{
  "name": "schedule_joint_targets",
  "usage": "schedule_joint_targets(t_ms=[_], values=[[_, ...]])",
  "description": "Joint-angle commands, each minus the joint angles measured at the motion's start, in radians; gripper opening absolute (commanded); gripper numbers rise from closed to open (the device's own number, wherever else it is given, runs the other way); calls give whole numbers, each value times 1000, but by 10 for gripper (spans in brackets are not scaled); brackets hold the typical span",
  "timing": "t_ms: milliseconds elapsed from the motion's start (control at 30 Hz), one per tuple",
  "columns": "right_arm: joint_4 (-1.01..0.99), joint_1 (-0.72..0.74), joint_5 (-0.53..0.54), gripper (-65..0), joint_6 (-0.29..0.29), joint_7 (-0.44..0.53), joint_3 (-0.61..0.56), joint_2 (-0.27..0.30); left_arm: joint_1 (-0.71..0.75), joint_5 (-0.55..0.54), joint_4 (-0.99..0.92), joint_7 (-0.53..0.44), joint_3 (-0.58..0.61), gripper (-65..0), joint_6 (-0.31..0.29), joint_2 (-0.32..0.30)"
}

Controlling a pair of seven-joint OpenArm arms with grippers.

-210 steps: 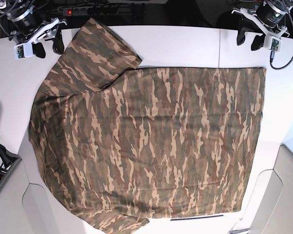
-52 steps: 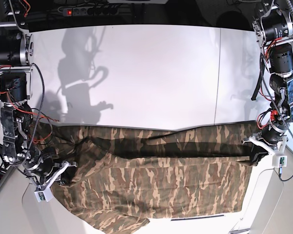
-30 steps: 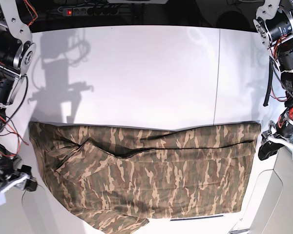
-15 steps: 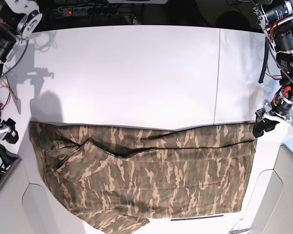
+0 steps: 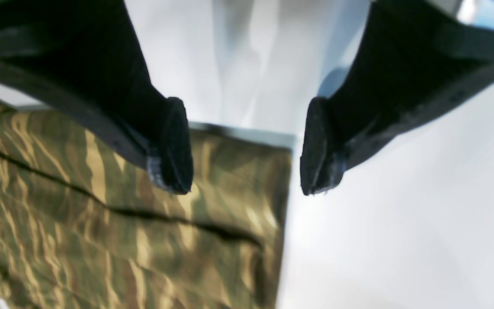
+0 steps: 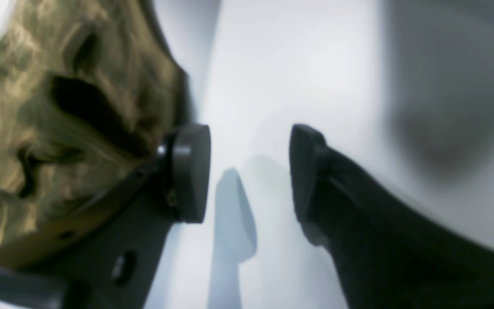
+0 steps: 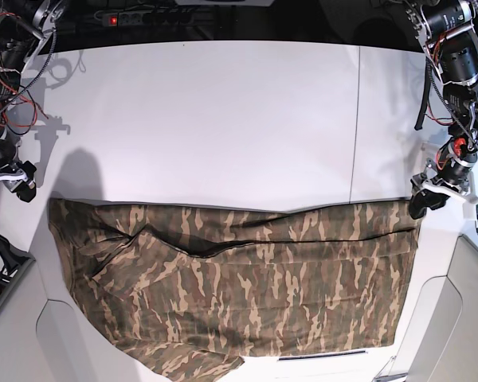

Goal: Fold the T-shirt properly
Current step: 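Regrasp the folded edge with both grippers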

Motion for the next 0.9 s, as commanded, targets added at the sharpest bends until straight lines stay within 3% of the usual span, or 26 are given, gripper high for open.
schedule_joint_targets(t_ms=[0, 133, 300, 433, 533, 567, 633, 733, 800, 867], values=[[-7, 29, 14, -353, 18, 5, -1, 16, -17, -14, 12, -20, -4, -228, 6, -12], [-54, 56, 23, -353, 29, 5, -13, -2, -16, 53, 9, -51, 3, -229, 40, 12], [-56, 78, 21, -353, 29, 15, -40, -39, -17, 56, -9, -96, 84, -229, 51, 12], [-56, 89, 10, -353, 29, 34, -72, -58, -17, 60, -10, -124, 143, -229, 148, 12], [-56, 89, 10, -363, 29, 40, -79, -68, -19, 60, -10, -124, 150, -232, 146, 12], [-56, 89, 10, -395, 29, 42, -79, -72, -19, 60, -10, -124, 150, -234, 146, 12], [-56, 89, 10, -500, 29, 42, -79, -78, -20, 60, -10, -124, 150, -296, 146, 12], [-56, 89, 10, -647, 29, 44, -79, -79, -20, 60, -10, -125, 150, -502, 122, 12], [-56, 89, 10, -650, 29, 55, -79, -79, -21, 60, -10, -127, 150, -647, 83, 11], [-56, 92, 11, -650, 35, 57, -79, -79, -26, 60, -10, -128, 150, -650, 70, 10]])
